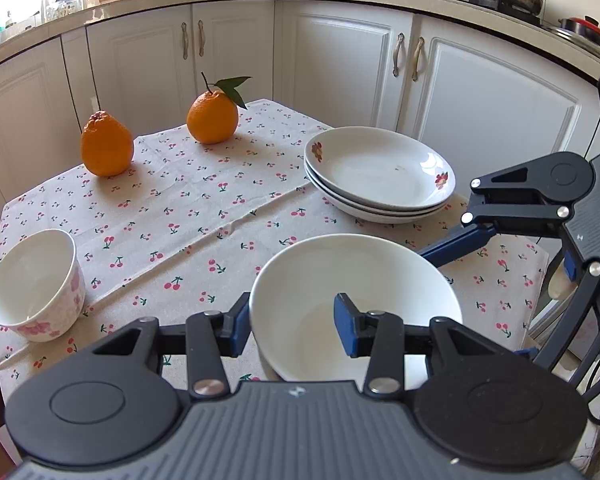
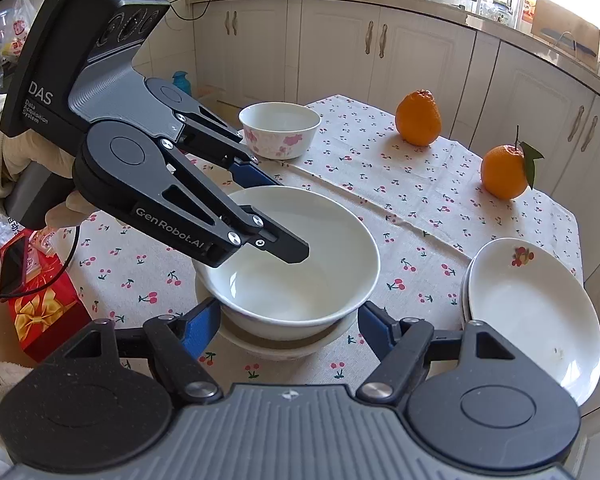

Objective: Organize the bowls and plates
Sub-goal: 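Lower the held bowl into the other bowl and open the left tool, then move the left tool to the pink-flower white bowl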

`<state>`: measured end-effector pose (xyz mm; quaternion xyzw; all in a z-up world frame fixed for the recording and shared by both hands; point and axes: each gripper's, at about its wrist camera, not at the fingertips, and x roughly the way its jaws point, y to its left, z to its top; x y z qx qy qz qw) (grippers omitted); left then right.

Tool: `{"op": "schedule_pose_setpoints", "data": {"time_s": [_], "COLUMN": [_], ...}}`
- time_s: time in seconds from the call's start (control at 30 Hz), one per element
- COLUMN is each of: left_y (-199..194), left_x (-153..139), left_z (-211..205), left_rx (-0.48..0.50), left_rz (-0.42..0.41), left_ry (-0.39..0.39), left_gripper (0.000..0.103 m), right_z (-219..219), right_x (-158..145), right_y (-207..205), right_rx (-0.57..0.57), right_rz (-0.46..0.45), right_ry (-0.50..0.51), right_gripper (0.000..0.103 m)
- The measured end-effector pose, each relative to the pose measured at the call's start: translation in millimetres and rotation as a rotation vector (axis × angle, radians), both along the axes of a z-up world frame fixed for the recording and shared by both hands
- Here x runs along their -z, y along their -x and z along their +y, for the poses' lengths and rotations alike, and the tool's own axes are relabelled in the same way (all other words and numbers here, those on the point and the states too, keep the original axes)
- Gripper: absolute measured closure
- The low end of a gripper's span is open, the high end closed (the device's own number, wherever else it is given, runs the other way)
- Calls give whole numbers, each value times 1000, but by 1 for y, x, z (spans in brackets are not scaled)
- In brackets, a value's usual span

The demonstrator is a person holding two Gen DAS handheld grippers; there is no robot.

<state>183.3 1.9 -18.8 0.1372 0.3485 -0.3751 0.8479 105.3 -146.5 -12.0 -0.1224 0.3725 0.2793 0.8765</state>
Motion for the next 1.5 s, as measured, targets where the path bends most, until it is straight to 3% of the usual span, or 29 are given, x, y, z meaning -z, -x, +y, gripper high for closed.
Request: {"op": "schedule_pose_setpoints", "data": {"time_s": [0.33, 0.43, 0.47, 0.5, 0.57, 0.73, 1.2, 1.33, 1.5], "left_y": [2, 4, 4, 6, 7, 6, 12, 13, 9], "left_x": [4, 3, 3, 2, 0, -6, 11, 4, -9], "left_z": [0, 1, 1, 3, 6, 23, 48, 53, 68], "left_rx": [3, 7, 4, 0, -9, -59, -100, -109, -148], "left_rz": [-8, -12, -17, -30, -45, -62, -7, -34, -76], "left_ry": [-1, 6, 5, 6, 6, 22, 77, 92, 109], "left_gripper": [61, 51, 42, 34, 29, 27, 27, 26, 16], "right_z": [1, 1, 1, 0, -2, -3, 8, 9, 14], "right_x": [4, 4, 3, 1, -4, -12, -11, -17, -21], "right_y": [-1, -1, -1, -1, -1, -2, 2, 3, -3], "right_rx": [2, 8, 9, 10, 9, 27, 31, 30, 24], "right_rz": [7, -9, -14, -22, -27, -55, -57, -76, -91], "right_ry": [4, -4, -14, -28, -47, -52, -13, -16, -2], "right_gripper": [18, 4, 0, 0, 0, 0, 0, 0, 0]}}
